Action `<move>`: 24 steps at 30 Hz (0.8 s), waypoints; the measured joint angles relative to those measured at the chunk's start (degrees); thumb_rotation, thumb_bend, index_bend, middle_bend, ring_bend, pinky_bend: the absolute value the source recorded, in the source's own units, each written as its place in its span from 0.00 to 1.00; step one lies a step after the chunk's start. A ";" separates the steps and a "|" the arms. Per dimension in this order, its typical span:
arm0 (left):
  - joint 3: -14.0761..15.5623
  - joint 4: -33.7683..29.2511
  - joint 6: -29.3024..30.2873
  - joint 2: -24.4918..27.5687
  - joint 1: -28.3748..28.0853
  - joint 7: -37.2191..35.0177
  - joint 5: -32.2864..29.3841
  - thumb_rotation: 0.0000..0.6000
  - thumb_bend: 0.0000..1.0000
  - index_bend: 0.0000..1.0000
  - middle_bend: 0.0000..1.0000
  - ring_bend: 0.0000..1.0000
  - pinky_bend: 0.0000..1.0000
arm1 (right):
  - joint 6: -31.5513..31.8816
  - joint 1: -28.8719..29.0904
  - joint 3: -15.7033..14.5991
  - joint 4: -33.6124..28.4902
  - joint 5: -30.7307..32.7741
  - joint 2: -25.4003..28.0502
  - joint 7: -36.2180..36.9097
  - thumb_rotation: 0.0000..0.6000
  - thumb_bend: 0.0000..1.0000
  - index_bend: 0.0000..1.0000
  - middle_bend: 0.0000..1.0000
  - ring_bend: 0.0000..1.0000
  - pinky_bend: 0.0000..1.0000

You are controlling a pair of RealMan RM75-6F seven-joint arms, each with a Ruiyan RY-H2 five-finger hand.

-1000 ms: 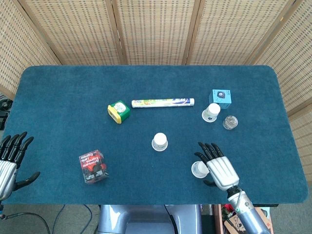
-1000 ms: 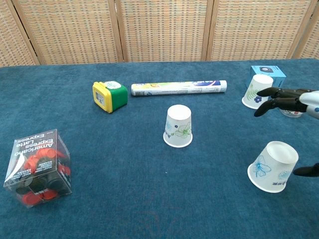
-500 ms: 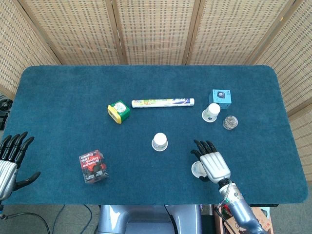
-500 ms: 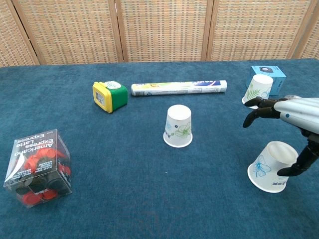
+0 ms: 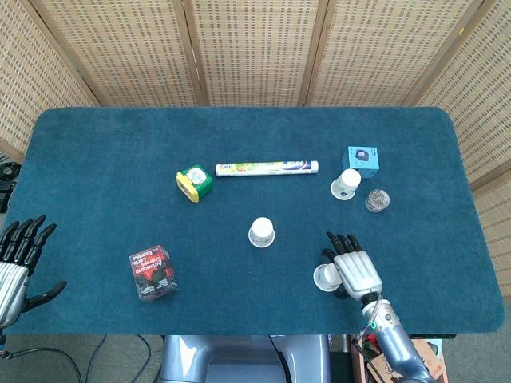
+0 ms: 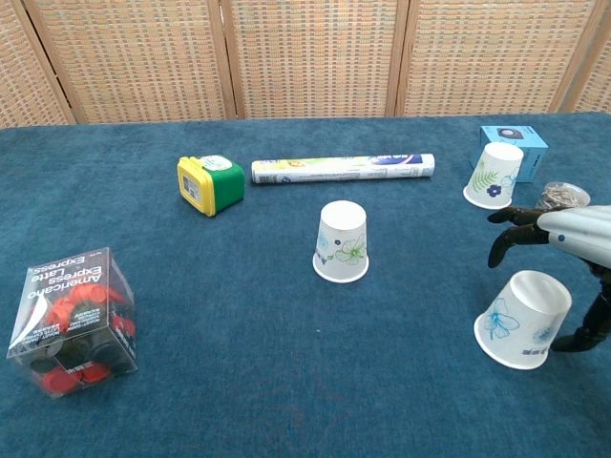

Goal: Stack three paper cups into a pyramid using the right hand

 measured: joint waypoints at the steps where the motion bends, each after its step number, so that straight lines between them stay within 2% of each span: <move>1: 0.01 0.00 0.02 0.01 0.00 -0.03 0.03 1.00 0.18 0.00 0.00 0.00 0.00 | 0.07 0.21 -0.16 0.42 0.11 -0.17 0.14 1.00 0.13 0.31 0.00 0.00 0.00; 8: 0.06 0.01 0.00 0.00 -0.02 0.00 0.17 1.00 0.18 0.00 0.00 0.00 0.00 | 0.64 0.89 -0.60 2.11 0.28 -0.63 1.37 1.00 0.13 0.35 0.00 0.00 0.00; 19: 0.06 -0.02 -0.01 -0.03 -0.05 0.04 0.18 1.00 0.18 0.00 0.00 0.00 0.00 | 1.99 1.35 -1.52 2.49 -0.18 -0.87 2.54 1.00 0.14 0.47 0.00 0.00 0.00; 24: 0.04 0.00 -0.01 -0.01 -0.07 -0.06 0.17 1.00 0.18 0.00 0.00 0.00 0.00 | 2.34 1.58 -1.93 2.70 0.19 -1.18 2.43 1.00 0.14 0.48 0.00 0.00 0.00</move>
